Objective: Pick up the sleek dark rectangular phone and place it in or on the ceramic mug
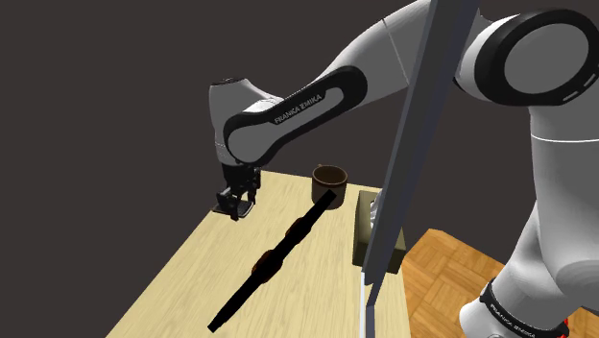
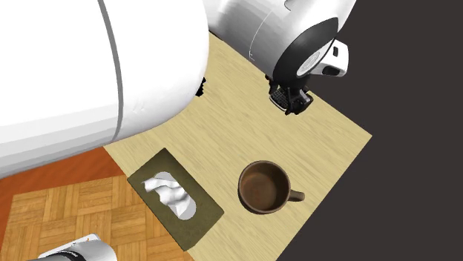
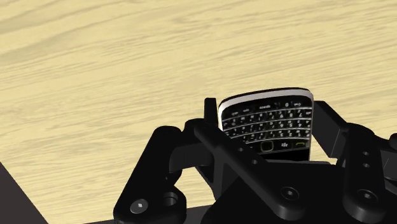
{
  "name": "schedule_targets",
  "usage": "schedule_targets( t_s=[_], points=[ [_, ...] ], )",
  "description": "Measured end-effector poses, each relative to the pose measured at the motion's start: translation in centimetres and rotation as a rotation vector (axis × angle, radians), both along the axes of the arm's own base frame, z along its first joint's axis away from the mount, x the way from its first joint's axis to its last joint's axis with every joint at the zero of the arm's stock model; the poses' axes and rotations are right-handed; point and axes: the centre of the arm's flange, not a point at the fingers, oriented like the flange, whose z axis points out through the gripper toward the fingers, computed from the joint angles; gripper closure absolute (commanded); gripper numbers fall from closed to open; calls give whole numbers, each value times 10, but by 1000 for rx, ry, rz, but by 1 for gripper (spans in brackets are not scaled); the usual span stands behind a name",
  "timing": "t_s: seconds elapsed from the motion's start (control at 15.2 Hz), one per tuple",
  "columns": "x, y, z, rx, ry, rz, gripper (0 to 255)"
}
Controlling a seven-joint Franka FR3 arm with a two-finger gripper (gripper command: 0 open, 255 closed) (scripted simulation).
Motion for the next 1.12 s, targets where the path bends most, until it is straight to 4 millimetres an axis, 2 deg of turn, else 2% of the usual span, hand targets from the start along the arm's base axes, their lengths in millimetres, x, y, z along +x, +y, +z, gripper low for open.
schedule_targets(
  t_s=[1.12],
  points=[
    [1,0,89,0,0,0,255]
  ],
)
